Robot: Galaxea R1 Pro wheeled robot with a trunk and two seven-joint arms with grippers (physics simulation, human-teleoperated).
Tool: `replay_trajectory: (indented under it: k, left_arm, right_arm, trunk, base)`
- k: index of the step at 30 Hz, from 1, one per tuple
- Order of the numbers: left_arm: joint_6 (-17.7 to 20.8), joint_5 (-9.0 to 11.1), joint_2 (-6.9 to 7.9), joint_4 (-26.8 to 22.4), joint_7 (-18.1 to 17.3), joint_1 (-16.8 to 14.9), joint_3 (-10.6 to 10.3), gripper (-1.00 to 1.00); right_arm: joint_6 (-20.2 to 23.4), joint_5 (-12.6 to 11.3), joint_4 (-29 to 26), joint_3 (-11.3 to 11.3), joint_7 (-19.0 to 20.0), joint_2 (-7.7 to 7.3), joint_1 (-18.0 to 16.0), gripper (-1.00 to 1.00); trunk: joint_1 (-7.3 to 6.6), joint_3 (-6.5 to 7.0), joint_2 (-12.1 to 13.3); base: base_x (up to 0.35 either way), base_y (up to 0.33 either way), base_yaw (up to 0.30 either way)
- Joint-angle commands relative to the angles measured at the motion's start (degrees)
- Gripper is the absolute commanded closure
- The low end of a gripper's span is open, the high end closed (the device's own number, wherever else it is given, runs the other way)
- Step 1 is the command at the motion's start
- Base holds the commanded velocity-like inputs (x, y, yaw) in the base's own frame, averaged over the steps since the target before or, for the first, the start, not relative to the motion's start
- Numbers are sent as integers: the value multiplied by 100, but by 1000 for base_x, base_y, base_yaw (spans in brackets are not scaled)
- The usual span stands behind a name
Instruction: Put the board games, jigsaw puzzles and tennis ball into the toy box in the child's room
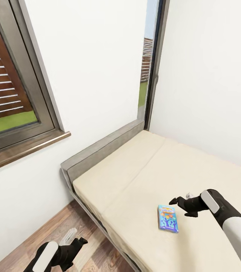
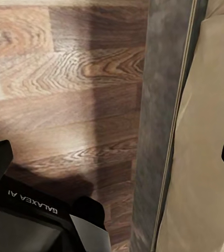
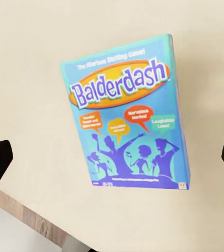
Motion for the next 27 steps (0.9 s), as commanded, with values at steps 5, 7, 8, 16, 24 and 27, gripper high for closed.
replay_trajectory:
  k: [5,7,8,16,24,27]
  left_arm:
    - [18,61,-1,-9,52,-2,8,-100]
    - [17,61,-2,-9,52,-2,8,-100]
    - [16,61,-2,-9,52,-2,8,-100]
    - [18,61,-1,-9,52,-2,8,-100]
    - [20,61,-1,-9,52,-2,8,-100]
    - [19,64,-1,-10,52,-2,10,-100]
  right_arm:
    - [10,35,-5,32,50,-6,-4,-100]
    - [10,33,-7,32,52,-3,-4,-100]
    - [10,32,-9,32,53,-2,-4,-100]
    - [7,30,-13,32,248,9,-4,-100]
    - [-27,41,-8,32,725,9,-4,-100]
    - [-35,44,-7,32,805,7,-4,-100]
  trunk:
    - [110,-96,-205]
    - [154,-131,-285]
    - [176,-149,-325]
    - [352,-293,-646]
    - [527,-437,-967]
    - [571,-473,-1047]
  base:
    - [0,0,0]
    - [0,0,0]
    - [0,0,0]
    - [0,0,0]
    - [0,0,0]
    - [0,0,0]
